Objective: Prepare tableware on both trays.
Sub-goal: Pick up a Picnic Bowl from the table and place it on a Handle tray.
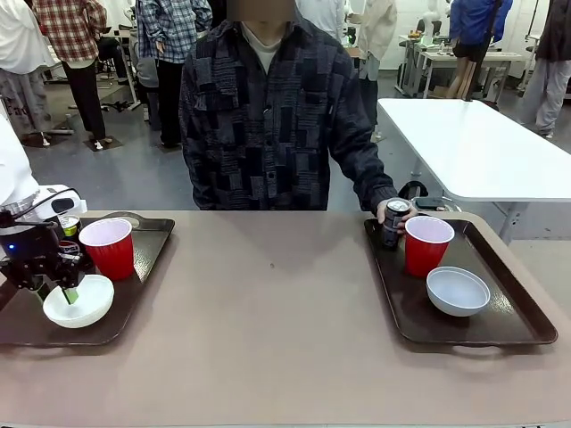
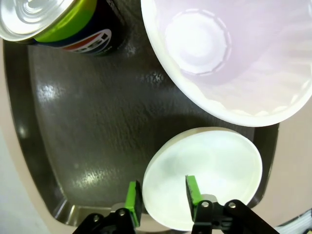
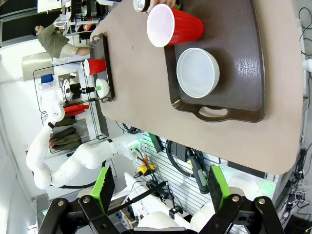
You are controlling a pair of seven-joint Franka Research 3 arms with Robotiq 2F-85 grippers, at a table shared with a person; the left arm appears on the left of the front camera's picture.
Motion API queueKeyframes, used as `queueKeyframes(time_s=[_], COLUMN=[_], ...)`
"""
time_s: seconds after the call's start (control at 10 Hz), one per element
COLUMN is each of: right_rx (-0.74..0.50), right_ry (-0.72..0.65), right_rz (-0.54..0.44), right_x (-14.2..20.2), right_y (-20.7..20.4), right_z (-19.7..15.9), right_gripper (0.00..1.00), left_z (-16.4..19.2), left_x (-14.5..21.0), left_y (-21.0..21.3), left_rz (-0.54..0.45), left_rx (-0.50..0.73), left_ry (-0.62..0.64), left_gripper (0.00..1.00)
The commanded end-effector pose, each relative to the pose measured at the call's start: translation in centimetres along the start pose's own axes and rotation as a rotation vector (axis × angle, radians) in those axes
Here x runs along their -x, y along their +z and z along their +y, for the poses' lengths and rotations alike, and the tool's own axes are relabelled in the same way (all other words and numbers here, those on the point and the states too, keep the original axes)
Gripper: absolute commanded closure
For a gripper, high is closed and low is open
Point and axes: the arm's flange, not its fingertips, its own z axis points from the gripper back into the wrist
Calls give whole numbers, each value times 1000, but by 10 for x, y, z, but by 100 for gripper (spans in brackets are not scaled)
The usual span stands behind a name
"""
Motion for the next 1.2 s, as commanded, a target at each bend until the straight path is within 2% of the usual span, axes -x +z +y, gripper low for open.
queueKeyframes(time_s=[0.0, 0.4, 0.8, 0.9, 1.1], right_rx=[-17, -17, -17, -17, -17], right_ry=[12, 12, 12, 12, 12], right_rz=[-11, -11, -11, -11, -11], right_x=[2, 2, 2, 2, 2], right_y=[-2, -2, -2, -2, -2], right_z=[1, 1, 1, 1, 1], right_gripper=[0, 0, 0, 0, 0], left_z=[0, -1, 6, -1, -1], left_x=[59, 69, 82, 22, 22], left_y=[-16, 31, 57, 83, 83], left_rz=[-26, -118, -133, -143, -143], left_rx=[-29, 61, 77, 41, 41], left_ry=[2, -26, 4, 0, 0], left_gripper=[36, 0, 0, 0, 0])
